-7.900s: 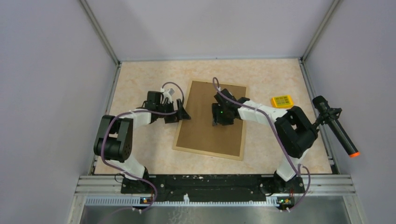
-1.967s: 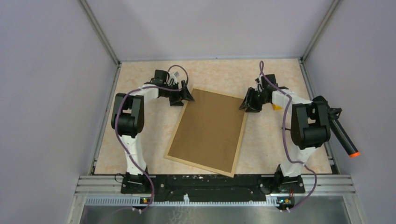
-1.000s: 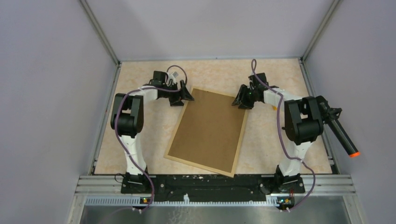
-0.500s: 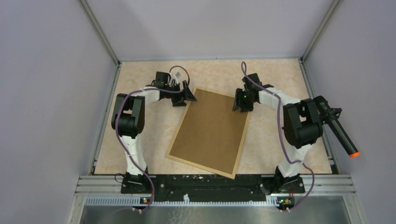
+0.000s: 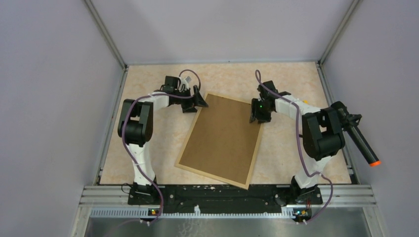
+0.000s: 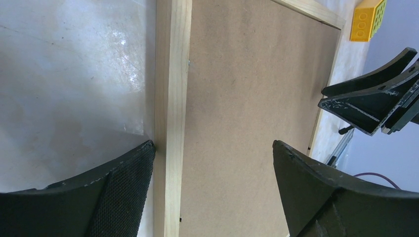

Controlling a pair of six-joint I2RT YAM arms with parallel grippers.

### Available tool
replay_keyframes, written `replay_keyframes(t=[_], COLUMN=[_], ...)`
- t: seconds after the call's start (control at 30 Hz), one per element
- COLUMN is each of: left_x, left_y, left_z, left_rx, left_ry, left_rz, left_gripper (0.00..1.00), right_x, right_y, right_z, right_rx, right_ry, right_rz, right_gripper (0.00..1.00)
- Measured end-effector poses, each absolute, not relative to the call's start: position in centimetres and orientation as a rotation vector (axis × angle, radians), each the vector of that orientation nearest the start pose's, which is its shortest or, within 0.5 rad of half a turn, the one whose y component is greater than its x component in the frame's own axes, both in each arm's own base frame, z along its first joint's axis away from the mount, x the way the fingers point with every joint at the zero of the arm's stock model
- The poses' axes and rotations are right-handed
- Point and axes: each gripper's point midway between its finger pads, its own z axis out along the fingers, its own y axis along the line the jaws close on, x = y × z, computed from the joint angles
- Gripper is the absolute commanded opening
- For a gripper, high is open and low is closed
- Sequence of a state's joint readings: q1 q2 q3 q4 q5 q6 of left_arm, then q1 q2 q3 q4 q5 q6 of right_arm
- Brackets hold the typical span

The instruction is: Put the photo into the frame

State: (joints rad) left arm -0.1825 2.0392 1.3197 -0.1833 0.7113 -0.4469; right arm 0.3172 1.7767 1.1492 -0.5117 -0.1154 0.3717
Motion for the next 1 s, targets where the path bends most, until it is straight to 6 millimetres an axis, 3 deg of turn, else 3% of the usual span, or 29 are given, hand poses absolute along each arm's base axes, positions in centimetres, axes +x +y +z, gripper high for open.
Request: replay_keyframes(t=[0.47,0.67,0.87,1.0], left_x=[42.2,41.7,39.3,35.7], left_y=[-20.7,-18.6,-17.8,-20.3], left_z=[5.7,5.9,9.8,12.3], left_rx=[-0.005,0.005,0.033,0.075], left_ry=[2.51,2.561,2.507,2.437], left_rz=[-1.133,-0.923,-0.877,-1.04], left_gripper=[0.98,0.99,0.89,0.76], right_x=[34.9,36.9,35.7,32.6], right_y=[15.3,16.6,16.7,16.3], right_z=[3.7,4.7,8.0,10.2], right_rx=[0.065,-0.035,-0.096,-0.084], right_ry=[2.789,2.774,2.739,2.695], right_rz=[0.315,0.316,0.362,0.451], right_gripper=[0.51,0.61,0.59,0.52])
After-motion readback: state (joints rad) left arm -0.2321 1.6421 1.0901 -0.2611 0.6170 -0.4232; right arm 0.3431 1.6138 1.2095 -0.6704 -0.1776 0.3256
